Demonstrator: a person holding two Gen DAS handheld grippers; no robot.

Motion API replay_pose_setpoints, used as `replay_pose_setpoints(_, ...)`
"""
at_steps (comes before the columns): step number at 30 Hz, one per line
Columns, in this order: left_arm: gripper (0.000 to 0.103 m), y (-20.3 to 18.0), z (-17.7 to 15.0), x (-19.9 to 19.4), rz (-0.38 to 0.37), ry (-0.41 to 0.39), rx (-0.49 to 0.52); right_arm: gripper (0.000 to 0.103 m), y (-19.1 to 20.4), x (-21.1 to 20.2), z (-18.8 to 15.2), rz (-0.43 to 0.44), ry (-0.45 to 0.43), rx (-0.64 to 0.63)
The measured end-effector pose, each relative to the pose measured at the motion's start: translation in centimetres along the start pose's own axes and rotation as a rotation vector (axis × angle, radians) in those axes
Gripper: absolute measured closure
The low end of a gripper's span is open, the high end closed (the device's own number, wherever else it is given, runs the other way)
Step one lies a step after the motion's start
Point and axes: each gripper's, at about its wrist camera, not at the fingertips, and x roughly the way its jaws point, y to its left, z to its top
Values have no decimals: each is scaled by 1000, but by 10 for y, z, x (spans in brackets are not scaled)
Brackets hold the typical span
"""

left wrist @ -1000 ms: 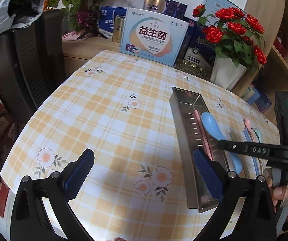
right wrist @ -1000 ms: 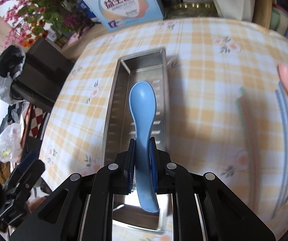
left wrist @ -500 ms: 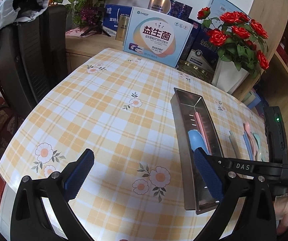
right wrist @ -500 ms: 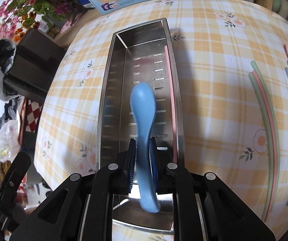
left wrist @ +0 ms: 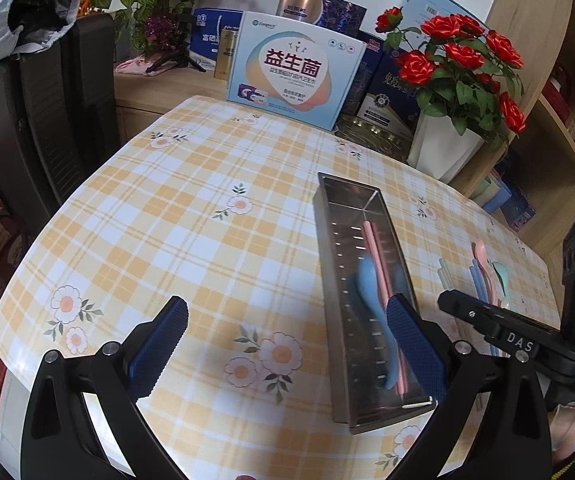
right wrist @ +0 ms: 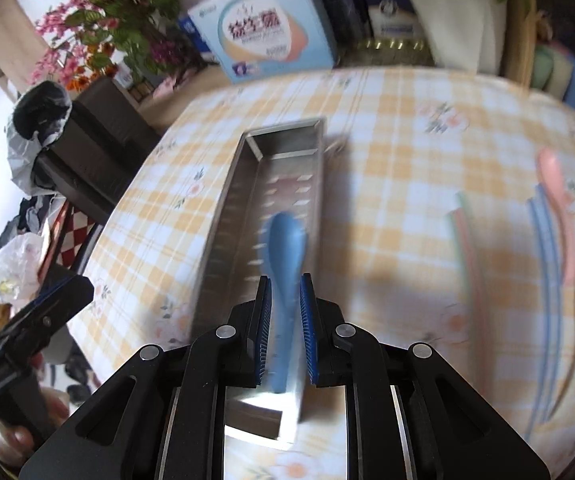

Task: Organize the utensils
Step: 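Carry the blue spoon into the steel caddy and release it with the right gripper, then move the left gripper to a green chopstick and close on it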

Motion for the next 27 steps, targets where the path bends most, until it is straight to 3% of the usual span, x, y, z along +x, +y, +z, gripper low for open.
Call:
replay_pose_setpoints(10, 6, -53, -3, 10, 16, 31, 70, 87, -60, -29, -7, -62, -86, 47)
replay_pose_setpoints(16, 6, -82, -6, 8, -17, 32, 92, 87, -80, -46, -17, -48, -138, 14)
replay_pose_setpoints(20, 6, -104, -8, 9, -21, 37, 130, 51, -92, -58, -24, -65, -178, -9)
replay_pose_setpoints(22, 6, -112, -9, 10, -26, 41, 131, 50, -98, -65, -28, -64, -208, -16)
replay_pose_setpoints(26, 7, -127, -12, 16, -28, 59, 127, 31, -114, -76, -35, -70, -240, -34)
replay_pose_setpoints(27, 14, -132, -13, 19, -32, 68, 134, 29, -118, -78, -36, -67, -243, -38)
